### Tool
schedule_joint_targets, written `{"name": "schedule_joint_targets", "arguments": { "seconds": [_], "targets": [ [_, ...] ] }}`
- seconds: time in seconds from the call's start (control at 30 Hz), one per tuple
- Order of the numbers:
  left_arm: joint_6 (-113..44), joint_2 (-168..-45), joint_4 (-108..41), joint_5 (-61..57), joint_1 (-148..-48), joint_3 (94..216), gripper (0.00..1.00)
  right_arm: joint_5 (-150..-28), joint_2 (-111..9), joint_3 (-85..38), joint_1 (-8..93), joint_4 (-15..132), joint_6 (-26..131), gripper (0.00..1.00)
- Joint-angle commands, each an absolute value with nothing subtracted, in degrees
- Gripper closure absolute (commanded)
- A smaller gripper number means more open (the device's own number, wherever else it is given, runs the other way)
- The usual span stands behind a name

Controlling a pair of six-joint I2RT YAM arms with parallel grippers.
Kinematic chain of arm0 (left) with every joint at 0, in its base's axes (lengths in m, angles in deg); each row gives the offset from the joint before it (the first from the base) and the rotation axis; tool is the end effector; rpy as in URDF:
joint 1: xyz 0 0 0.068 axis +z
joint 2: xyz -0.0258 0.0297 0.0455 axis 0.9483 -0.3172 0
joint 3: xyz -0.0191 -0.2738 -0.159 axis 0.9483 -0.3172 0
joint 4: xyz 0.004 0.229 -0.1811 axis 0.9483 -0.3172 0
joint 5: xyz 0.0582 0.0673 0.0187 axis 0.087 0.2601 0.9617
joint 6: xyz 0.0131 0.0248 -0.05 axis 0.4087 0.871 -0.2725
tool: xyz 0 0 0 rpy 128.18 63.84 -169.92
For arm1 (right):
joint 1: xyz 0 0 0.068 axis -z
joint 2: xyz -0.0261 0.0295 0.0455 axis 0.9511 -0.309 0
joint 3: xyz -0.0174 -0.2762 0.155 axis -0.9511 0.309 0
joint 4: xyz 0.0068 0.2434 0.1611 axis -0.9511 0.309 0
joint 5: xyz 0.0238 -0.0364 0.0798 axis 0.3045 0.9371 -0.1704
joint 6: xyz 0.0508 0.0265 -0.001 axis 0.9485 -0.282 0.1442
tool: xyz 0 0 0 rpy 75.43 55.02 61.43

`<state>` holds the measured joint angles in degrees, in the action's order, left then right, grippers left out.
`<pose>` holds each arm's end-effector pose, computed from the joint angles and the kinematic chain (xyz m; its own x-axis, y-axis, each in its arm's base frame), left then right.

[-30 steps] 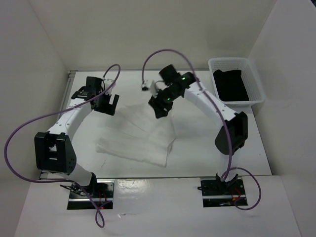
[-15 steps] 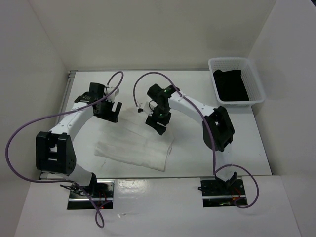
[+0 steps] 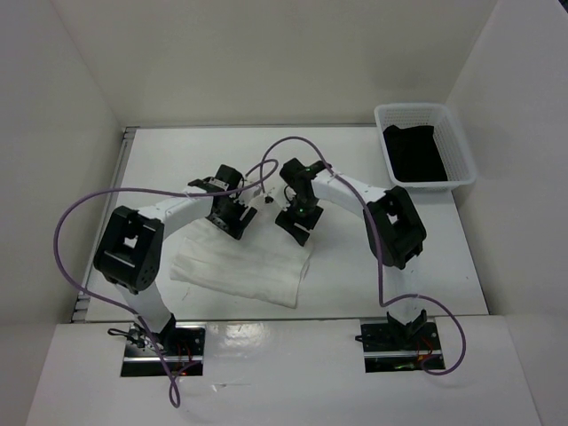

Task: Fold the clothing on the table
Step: Flatten the skirt out

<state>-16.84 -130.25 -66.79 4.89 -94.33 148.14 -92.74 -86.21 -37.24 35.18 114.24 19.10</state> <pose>0.3523 -0.1493 0.2101 -0.7872 0.4463 -0.4256 0.4843 0.8747 0.0216 0.3520 0.2734 0.2078 -0.4344 -0.8793 -0.1951 -0.9005 0.4190 0.1165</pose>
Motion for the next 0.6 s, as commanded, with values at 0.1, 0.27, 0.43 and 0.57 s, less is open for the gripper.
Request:
{"name": "schedule_joint_targets", "arguments": {
  "seconds": [0.1, 0.27, 0.43, 0.57],
  "targets": [
    [-16.51, -131.97, -65.14, 7.71, -94.44, 148.61, 0.45, -92.57, -83.69, -36.17, 38.86, 110.36, 20.75, 0.27],
    [-19.14, -133.64, -66.28, 11.12, -94.44, 148.61, 0.82, -92.05, -83.69, -36.17, 40.80, 108.69, 22.06, 0.26],
    [-21.08, -138.45, -68.91, 7.47, -88.22, 153.32, 0.85, -92.05, -85.36, -37.92, 42.03, 108.69, 22.59, 0.24],
    [-22.14, -141.90, -71.03, 3.93, -84.78, 158.87, 0.89, -92.05, -85.36, -38.54, 42.56, 108.69, 22.60, 0.24]
  ]
}}
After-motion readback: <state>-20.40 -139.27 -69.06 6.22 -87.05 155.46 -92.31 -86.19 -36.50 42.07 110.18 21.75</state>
